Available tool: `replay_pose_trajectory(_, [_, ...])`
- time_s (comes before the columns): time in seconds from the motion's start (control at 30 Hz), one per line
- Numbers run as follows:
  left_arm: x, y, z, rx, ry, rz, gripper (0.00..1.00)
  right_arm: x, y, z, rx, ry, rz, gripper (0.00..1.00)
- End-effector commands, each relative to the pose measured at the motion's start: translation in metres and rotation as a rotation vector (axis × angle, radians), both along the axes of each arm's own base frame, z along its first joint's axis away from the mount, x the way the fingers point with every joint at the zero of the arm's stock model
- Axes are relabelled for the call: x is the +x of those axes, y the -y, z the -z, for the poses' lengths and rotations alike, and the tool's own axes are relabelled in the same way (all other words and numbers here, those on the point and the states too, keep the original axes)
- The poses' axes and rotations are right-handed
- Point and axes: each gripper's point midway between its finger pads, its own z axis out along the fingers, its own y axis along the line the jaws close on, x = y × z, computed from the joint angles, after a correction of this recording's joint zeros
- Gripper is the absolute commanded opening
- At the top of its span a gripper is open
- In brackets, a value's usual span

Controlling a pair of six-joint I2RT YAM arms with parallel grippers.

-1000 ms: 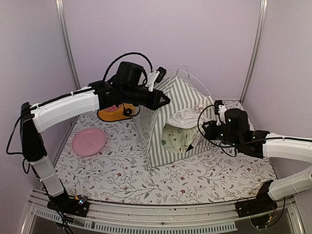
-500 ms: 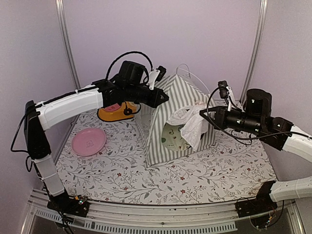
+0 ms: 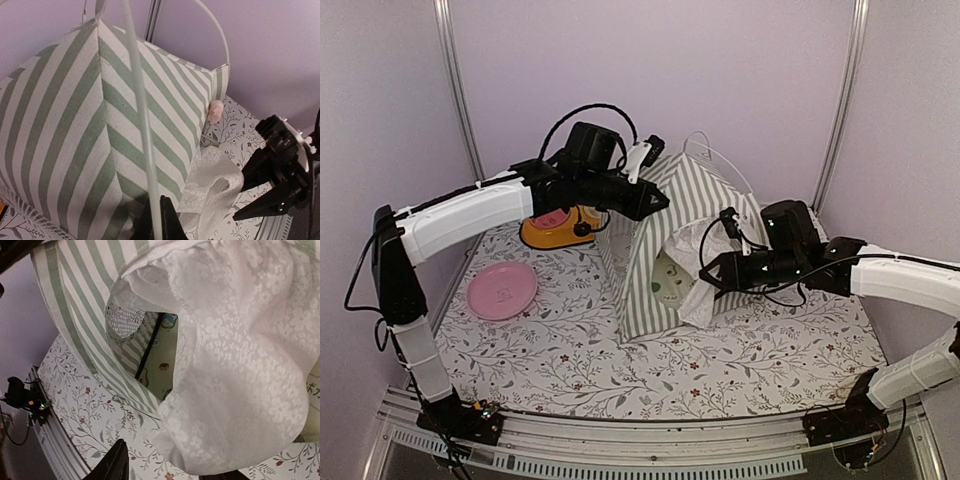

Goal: Set up the pet tent
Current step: Place the tent flap in the tent, then adjust the cushion in the tent.

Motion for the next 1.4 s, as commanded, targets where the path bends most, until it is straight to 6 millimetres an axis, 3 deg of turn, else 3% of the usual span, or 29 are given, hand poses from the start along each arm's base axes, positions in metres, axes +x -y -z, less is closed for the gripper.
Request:
replay_pose_trajectory(0.0, [0.005,-0.008,0.036,0.092,-0.061,0.003,0.0,0.001,0.015,-0.015,0.012,0.049,0.066,0.57])
replay_pose_trajectory(0.13, [0.006,-0.009,0.037,0.091,-0.065,0.001,0.0,-0.002,0.035,-0.039,0.003,0.096,0.128,0.68])
replay_pose_trajectory(0.23, [0.007,-0.01,0.037,0.09,-0.067,-0.003,0.0,-0.002,0.064,-0.034,-0.056,0.092,0.248,0.68])
replay_pose_trajectory(0.37, [0.007,-0.009,0.038,0.087,-0.071,0.002,0.0,0.003,0.102,-0.017,-0.056,0.053,0.418,0.56])
replay_pose_trajectory(0.43, [0.006,-0.008,0.038,0.085,-0.074,0.004,0.0,0.008,0.109,-0.009,-0.045,0.03,0.456,0.52])
replay_pose_trajectory(0.67, [0.005,-0.007,0.038,0.08,-0.08,0.012,0.0,0.032,0.09,0.006,-0.016,0.026,0.449,0.44])
replay_pose_trajectory(0.9, [0.004,-0.005,0.034,0.076,-0.08,0.019,0.0,0.055,0.092,0.017,-0.045,0.02,0.531,0.25])
replay_pose_trajectory(1.13, [-0.001,0.004,0.032,0.06,-0.085,0.068,0.0,0.07,0.077,0.027,-0.048,0.012,0.52,0.04])
replay_pose_trajectory(1.3, [-0.008,0.015,0.03,0.059,-0.08,0.109,0.0,0.085,0.077,0.04,-0.081,0.027,0.562,0.01])
replay_pose_trajectory(1.37, [-0.012,0.02,0.03,0.059,-0.081,0.126,0.0,0.093,0.075,0.054,-0.117,0.021,0.572,0.0])
